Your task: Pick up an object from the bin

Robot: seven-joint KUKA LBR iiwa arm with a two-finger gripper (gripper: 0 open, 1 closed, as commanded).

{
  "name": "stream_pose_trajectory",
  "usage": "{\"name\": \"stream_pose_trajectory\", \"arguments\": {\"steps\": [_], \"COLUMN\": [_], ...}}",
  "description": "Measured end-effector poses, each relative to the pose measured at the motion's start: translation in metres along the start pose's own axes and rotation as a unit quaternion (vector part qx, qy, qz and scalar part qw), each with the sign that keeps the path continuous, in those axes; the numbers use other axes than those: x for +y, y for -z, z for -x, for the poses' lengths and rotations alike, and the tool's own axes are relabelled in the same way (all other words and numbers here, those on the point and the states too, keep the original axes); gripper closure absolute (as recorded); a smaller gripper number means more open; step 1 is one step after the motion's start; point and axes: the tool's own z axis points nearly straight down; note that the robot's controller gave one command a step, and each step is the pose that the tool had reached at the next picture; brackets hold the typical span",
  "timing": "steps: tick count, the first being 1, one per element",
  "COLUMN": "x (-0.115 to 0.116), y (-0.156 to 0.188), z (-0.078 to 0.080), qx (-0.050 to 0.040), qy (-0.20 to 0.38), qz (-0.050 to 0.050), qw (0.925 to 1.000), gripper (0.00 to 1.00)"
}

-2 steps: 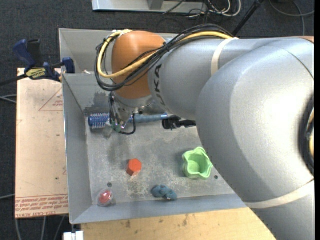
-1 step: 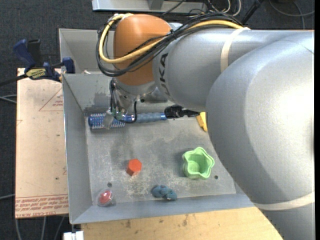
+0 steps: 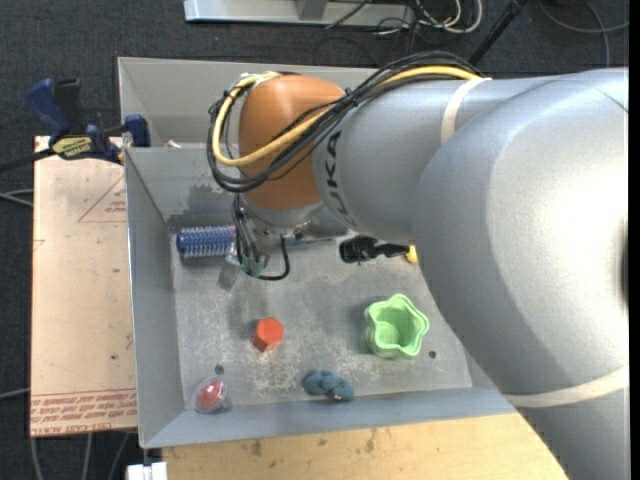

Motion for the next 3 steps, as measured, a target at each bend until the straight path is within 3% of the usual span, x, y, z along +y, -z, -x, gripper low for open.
{"name": "stream_pose_trajectory", "arguments": {"steps": [1, 2, 3], "x": [0.015, 0.026, 0.031], "y": [0.046, 0.0, 0.089], "z": [0.007, -0.012, -0.014], "qx": [-0.0032, 0.0006, -0.0044], "qy": [-0.043, -0.048, -0.051], "qz": [0.004, 0.0, 0.006], "qw": [0.9991, 0.9989, 0.9987], "gripper": [1.0, 1.0, 1.0]}}
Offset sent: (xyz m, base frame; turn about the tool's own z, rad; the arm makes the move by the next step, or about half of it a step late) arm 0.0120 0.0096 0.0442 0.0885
